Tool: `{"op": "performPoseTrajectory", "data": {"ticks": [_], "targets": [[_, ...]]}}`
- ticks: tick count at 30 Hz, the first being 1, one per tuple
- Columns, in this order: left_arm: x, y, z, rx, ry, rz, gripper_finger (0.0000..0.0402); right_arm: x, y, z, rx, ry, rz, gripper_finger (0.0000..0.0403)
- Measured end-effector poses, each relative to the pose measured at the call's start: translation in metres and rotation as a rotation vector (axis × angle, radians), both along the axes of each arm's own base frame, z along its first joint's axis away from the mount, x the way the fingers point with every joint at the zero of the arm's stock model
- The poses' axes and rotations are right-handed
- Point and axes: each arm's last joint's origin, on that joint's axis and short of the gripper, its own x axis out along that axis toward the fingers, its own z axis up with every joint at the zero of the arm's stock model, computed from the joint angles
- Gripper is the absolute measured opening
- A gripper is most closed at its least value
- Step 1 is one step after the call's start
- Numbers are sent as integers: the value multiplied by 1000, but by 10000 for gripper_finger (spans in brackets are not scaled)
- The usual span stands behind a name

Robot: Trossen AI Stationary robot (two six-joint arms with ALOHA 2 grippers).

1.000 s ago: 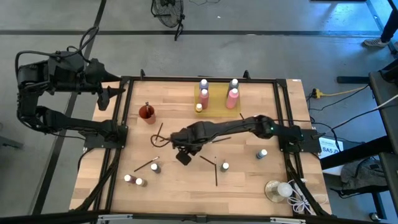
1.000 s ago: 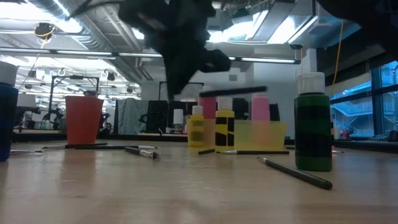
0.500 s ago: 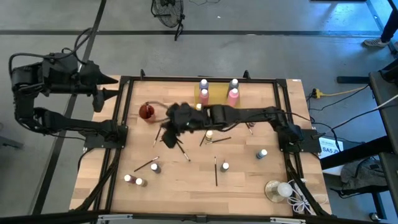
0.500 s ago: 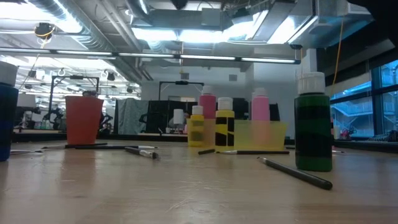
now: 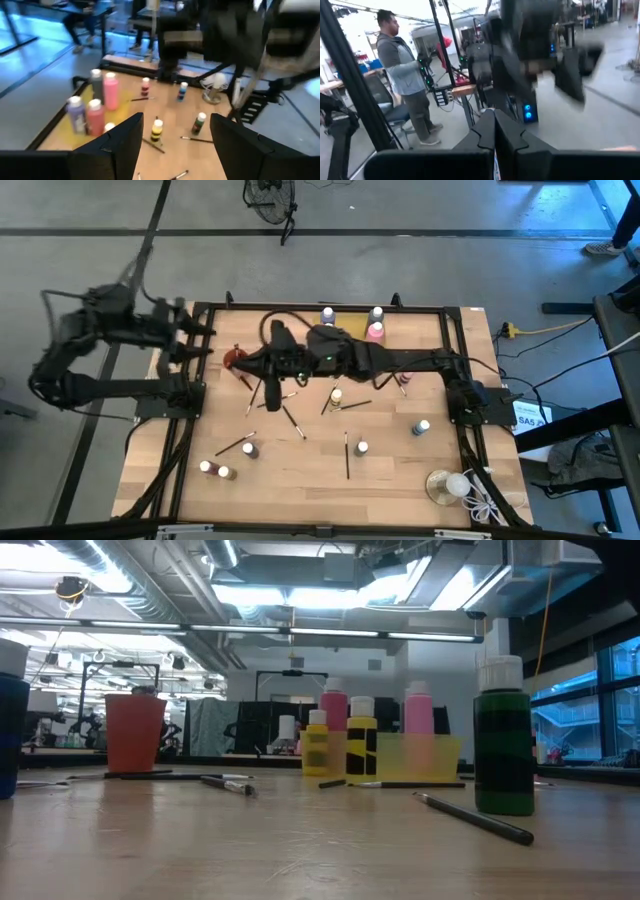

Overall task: Pick & Place Paint Supplies
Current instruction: Put the silver paint brush into the orange cup

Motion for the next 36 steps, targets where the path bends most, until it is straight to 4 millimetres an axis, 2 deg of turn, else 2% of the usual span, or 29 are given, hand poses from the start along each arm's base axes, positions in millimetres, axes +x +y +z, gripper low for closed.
{"op": "performPoseTrajectory", "data": {"ticks": [5,10,13,21,30,36], "targets": [[15,1,-26,35,-135,-179,226,-10,-4,14,-52,-26,5,0],[21,2,-28,119,-295,-212,226,-15,-15,21,-104,-40,-19,0],[26,5,-27,137,-326,-199,226,-14,-24,20,-110,-36,-26,0],[51,15,-28,133,-294,-184,226,-12,-39,20,-114,-38,-22,0],[70,22,-33,111,-255,-185,226,-12,-40,20,-115,-35,-23,0],[73,23,-31,108,-275,-191,226,-12,-40,19,-115,-31,-23,0]]}}
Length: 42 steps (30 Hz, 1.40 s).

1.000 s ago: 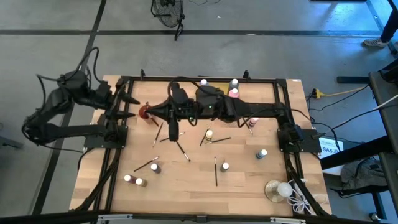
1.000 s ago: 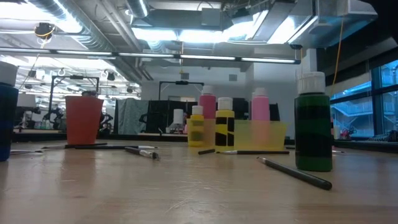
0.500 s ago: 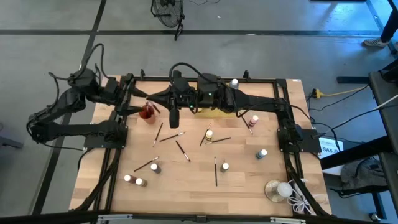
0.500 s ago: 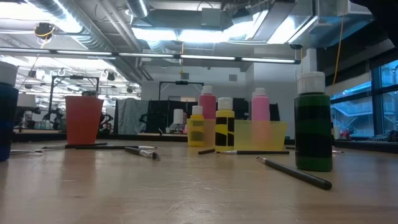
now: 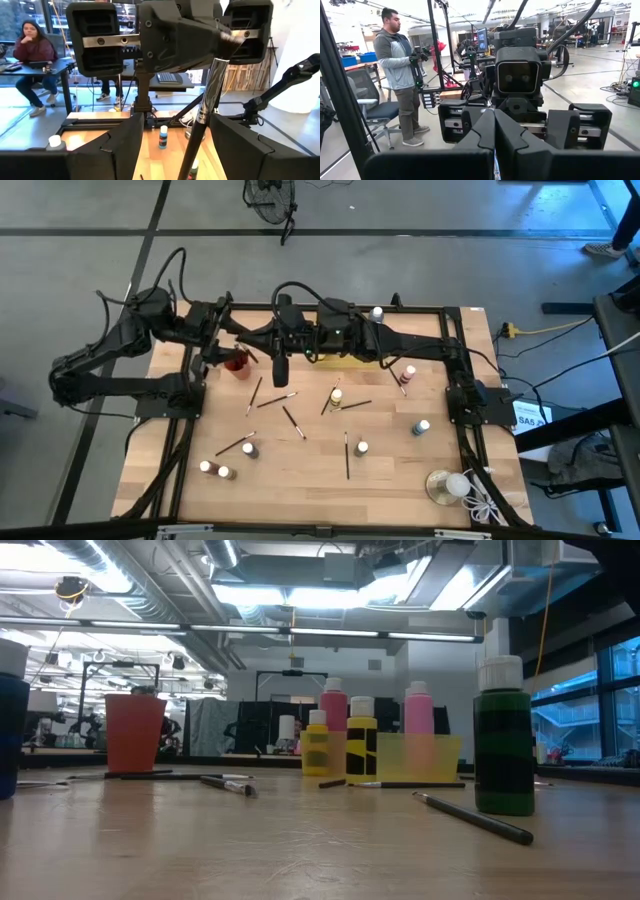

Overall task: Pick & Place Paint Supplies
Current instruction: Put the silver paint brush into the orange cup

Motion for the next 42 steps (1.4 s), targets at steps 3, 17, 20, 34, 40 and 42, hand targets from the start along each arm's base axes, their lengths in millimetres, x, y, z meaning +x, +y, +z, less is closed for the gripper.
{"op": "performPoseTrajectory", "data": {"ticks": [3,17,20,34,40,42], "targets": [[1,0,0,-6,3,-23,226,0,0,0,0,0,0,0],[9,2,-2,-30,20,-45,158,1,0,-3,-1,25,-1,0],[9,2,-2,-19,11,-45,131,1,0,-3,-5,28,2,0],[9,1,0,-9,-3,-61,19,1,-1,-4,-28,40,11,7],[9,2,-2,-22,16,-53,19,1,1,-6,-47,59,5,52],[8,2,-3,-29,27,-46,19,0,1,-8,-29,83,-14,71]]}}
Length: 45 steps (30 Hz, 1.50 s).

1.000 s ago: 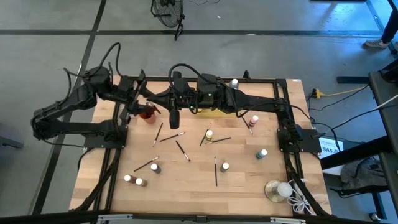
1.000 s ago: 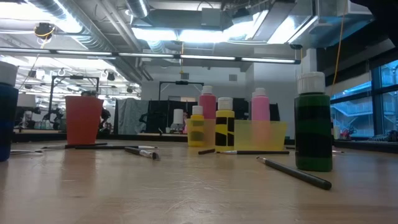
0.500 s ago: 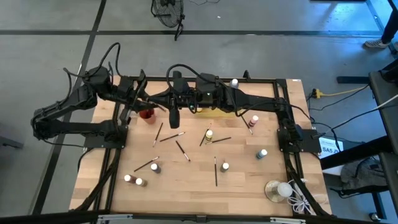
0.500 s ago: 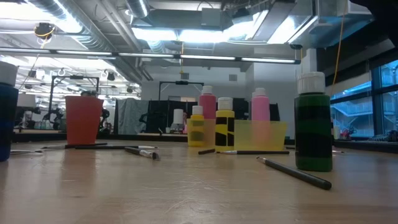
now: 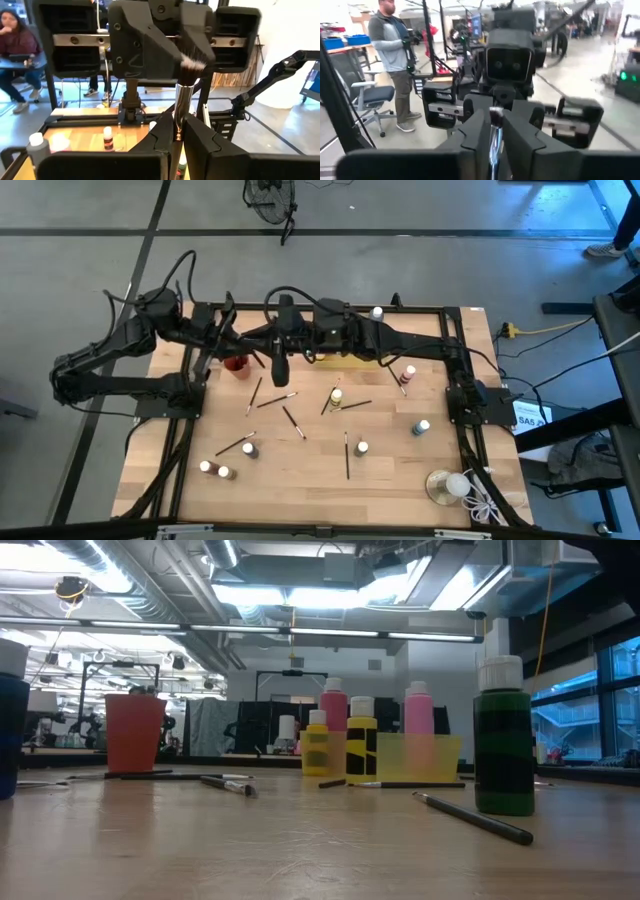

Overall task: Pick & Place Paint Supplies
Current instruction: Put the silver paint brush into the orange cup

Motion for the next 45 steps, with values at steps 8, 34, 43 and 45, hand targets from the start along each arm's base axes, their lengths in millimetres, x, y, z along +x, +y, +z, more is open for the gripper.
{"op": "performPoseTrajectory", "data": {"ticks": [8,34,43,45], "targets": [[-15,-4,-1,-5,22,71,19,-24,3,10,86,125,-35,182],[-87,-15,-88,-95,101,634,19,-85,82,28,-120,314,222,216],[-101,-12,-117,-129,218,916,19,-96,79,30,-109,362,230,216],[-100,-12,-115,-132,204,910,19,-97,79,29,-109,371,235,216]]}}
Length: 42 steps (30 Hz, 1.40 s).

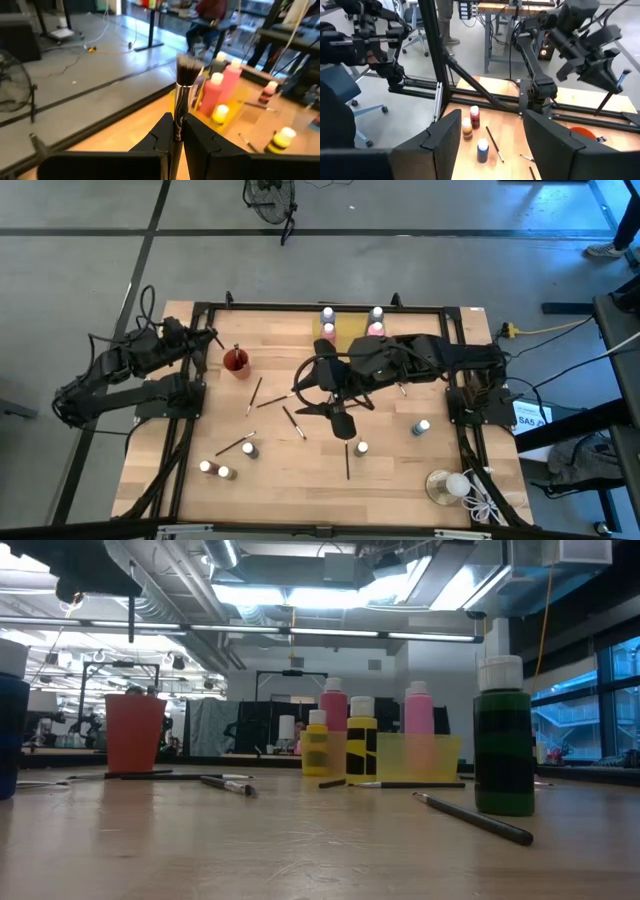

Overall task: Pick & Place Paint Supplies
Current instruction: Put the silver paint brush into the orange cup

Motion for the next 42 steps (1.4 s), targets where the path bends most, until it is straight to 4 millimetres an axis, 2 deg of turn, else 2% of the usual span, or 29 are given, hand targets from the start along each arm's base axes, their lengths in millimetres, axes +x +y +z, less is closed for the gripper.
{"op": "performPoseTrajectory", "data": {"ticks": [5,10,20,22,27,42], "targets": [[8,3,-10,-44,-6,2,19,0,0,-1,2,4,1,216],[22,7,-36,-107,7,-43,19,0,0,-1,2,5,1,216],[29,10,-53,-125,9,-15,19,1,0,-1,8,7,-2,216],[30,11,-54,-150,-32,23,19,1,0,-1,9,6,-3,216],[28,12,-56,-114,-5,120,19,2,-4,0,11,-5,-13,216],[39,6,-60,-104,49,147,22,6,-18,0,14,-9,-47,216]]}}
